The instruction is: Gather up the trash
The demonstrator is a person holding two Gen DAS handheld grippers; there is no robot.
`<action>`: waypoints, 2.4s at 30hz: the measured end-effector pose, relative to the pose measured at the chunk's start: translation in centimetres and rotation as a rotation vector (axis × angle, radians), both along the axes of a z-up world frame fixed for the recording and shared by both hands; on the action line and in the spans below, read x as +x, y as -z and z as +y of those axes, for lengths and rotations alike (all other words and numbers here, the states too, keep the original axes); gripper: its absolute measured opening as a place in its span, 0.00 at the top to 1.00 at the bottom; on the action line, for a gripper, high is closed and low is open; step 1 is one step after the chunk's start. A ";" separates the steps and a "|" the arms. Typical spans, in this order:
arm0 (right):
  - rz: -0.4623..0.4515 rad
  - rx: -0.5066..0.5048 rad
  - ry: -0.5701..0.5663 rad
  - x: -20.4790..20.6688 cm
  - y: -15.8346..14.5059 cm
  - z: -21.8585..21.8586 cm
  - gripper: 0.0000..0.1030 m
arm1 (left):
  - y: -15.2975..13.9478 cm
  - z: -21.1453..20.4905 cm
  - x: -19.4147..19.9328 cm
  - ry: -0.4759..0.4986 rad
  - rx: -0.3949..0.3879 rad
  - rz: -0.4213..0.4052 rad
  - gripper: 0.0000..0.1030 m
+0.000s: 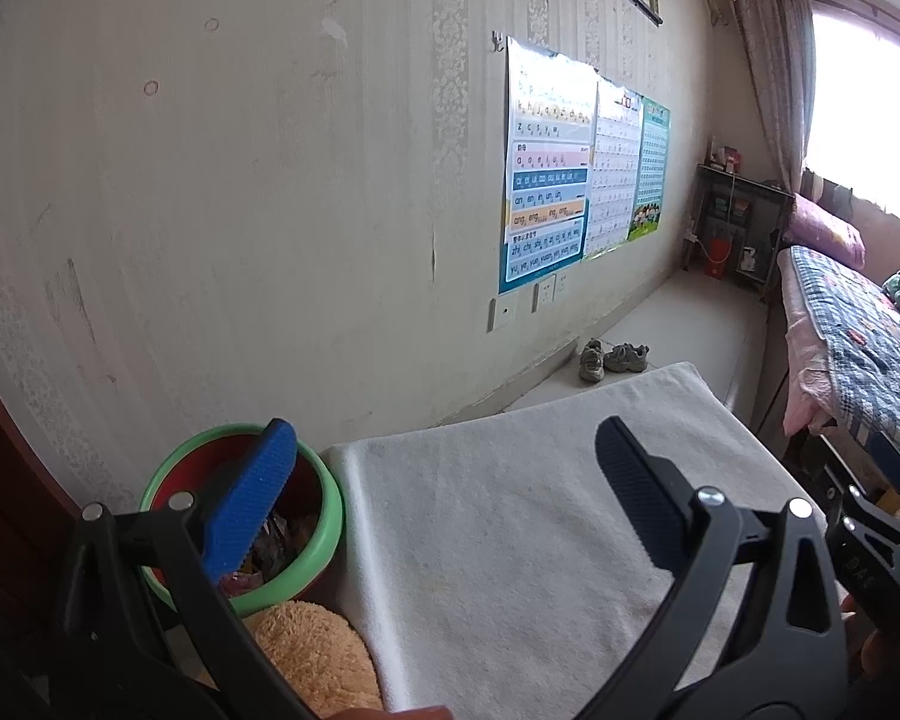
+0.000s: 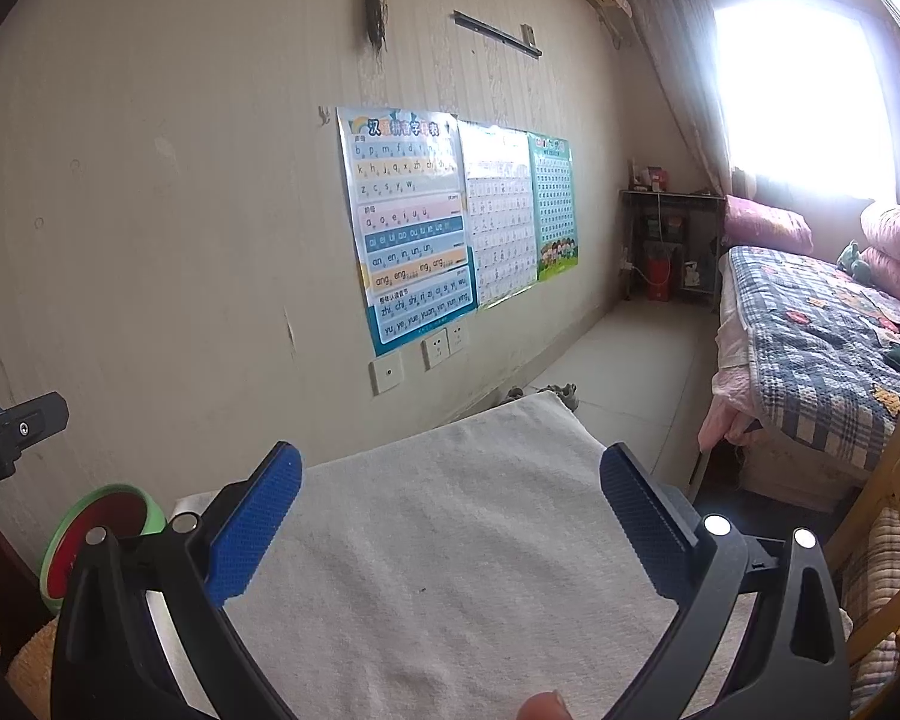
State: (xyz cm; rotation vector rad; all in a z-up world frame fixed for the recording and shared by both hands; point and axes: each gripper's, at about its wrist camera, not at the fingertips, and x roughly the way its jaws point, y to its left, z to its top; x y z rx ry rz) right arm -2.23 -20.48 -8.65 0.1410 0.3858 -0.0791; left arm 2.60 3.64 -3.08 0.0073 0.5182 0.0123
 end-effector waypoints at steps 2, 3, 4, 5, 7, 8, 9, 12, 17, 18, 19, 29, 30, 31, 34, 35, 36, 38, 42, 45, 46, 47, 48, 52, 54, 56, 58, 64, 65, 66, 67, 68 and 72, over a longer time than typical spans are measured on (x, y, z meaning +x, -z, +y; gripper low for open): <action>0.002 0.003 0.001 0.1 0.0 -0.1 0.07 | 0.1 -0.1 0.0 0.001 0.001 0.005 0.05; 0.004 0.006 0.002 0.1 0.0 0.0 0.07 | 0.1 0.0 -0.1 0.002 0.002 0.006 0.05; 0.007 0.008 0.003 0.1 0.1 -0.1 0.07 | 0.1 -0.1 -0.1 0.005 0.003 0.008 0.05; 0.010 0.009 0.004 0.1 0.1 0.0 0.07 | 0.1 -0.1 -0.1 0.006 0.005 0.008 0.05; 0.017 0.015 0.007 0.2 0.3 -0.1 0.07 | 0.1 -0.2 -0.1 0.011 0.006 0.008 0.05; 0.020 0.018 0.007 0.3 0.3 -0.2 0.07 | 0.0 -0.2 0.0 0.013 0.006 0.008 0.05; 0.021 0.022 0.007 0.3 0.3 -0.2 0.07 | 0.0 -0.1 0.0 0.014 0.007 0.009 0.05; 0.021 0.028 0.011 0.3 0.4 -0.2 0.07 | 0.0 -0.1 0.0 0.015 0.008 0.008 0.05; 0.025 0.033 0.009 0.3 0.4 -0.4 0.07 | 0.1 -0.2 -0.1 0.016 0.010 0.008 0.05; 0.026 0.034 0.008 0.3 0.4 -0.4 0.07 | 0.1 -0.2 -0.1 0.016 0.011 0.007 0.05; 0.027 0.035 0.008 0.3 0.4 -0.4 0.07 | 0.1 -0.2 -0.1 0.017 0.012 0.007 0.05; 0.027 0.038 0.006 0.3 0.4 -0.4 0.07 | 0.1 -0.4 -0.3 0.024 0.023 0.001 0.05; 0.028 0.038 0.006 0.3 0.5 -0.4 0.07 | 0.1 -0.4 -0.3 0.024 0.023 0.001 0.05; 0.029 0.037 0.006 0.3 0.5 -0.4 0.07 | 0.1 -0.4 -0.2 0.023 0.021 0.002 0.05; 0.035 0.035 0.007 0.4 0.6 -0.3 0.07 | 0.1 -0.4 -0.2 0.022 0.020 0.004 0.05; 0.037 0.033 0.008 0.4 0.6 -0.2 0.07 | 0.2 -0.3 -0.2 0.021 0.019 0.005 0.05; 0.039 0.033 0.007 0.5 0.6 -0.2 0.07 | 0.3 -0.2 -0.2 0.020 0.017 0.007 0.05; 0.043 0.030 0.005 0.6 0.7 -0.2 0.07 | 0.4 -0.2 -0.1 0.018 0.014 0.011 0.05; 0.051 0.029 0.004 0.8 0.9 -0.3 0.07 | 0.6 0.2 0.1 0.014 0.010 0.018 0.05; 0.059 0.027 0.004 1.0 1.3 -0.3 0.07 | 0.8 0.4 0.3 0.013 0.007 0.023 0.05; 0.062 0.027 0.004 1.0 1.3 -0.3 0.07 | 0.9 0.5 0.3 0.012 0.005 0.025 0.05; 0.064 0.027 0.004 1.0 1.4 -0.4 0.07 | 0.8 0.5 0.3 0.011 0.005 0.026 0.05; 0.065 0.027 0.005 1.0 1.5 -0.3 0.07 | 0.9 0.6 0.3 0.010 0.004 0.027 0.05; 0.070 0.025 0.002 1.2 1.6 -0.4 0.07 | 1.0 0.7 0.3 0.009 0.000 0.034 0.05; 0.074 0.024 0.002 1.3 1.8 -0.3 0.07 | 1.0 0.9 0.5 0.009 0.000 0.036 0.05; 0.078 0.022 0.001 1.4 1.9 -0.3 0.07 | 1.0 0.9 0.5 0.010 -0.001 0.037 0.05; 0.080 0.021 0.001 1.4 1.9 -0.3 0.07 | 1.1 1.0 0.5 0.009 -0.002 0.039 0.05; 0.096 0.023 0.001 1.8 2.2 -0.4 0.07 | 1.2 1.2 0.7 0.006 -0.006 0.042 0.05; 0.099 0.023 0.002 1.8 2.3 -0.4 0.07 | 1.3 1.1 0.7 0.005 -0.007 0.042 0.05; 0.105 0.023 0.003 1.9 2.4 -0.4 0.07 | 1.3 1.2 0.7 0.006 -0.008 0.043 0.05; 0.110 0.024 0.004 2.0 2.5 -0.4 0.07 | 1.3 1.3 0.6 0.005 -0.010 0.044 0.05; 0.118 0.025 0.006 2.1 2.7 -0.5 0.07 | 1.4 1.3 0.5 0.006 -0.014 0.038 0.05; 0.186 0.035 0.033 3.0 4.0 -1.1 0.07 | 1.5 1.3 0.4 -0.003 0.016 0.017 0.05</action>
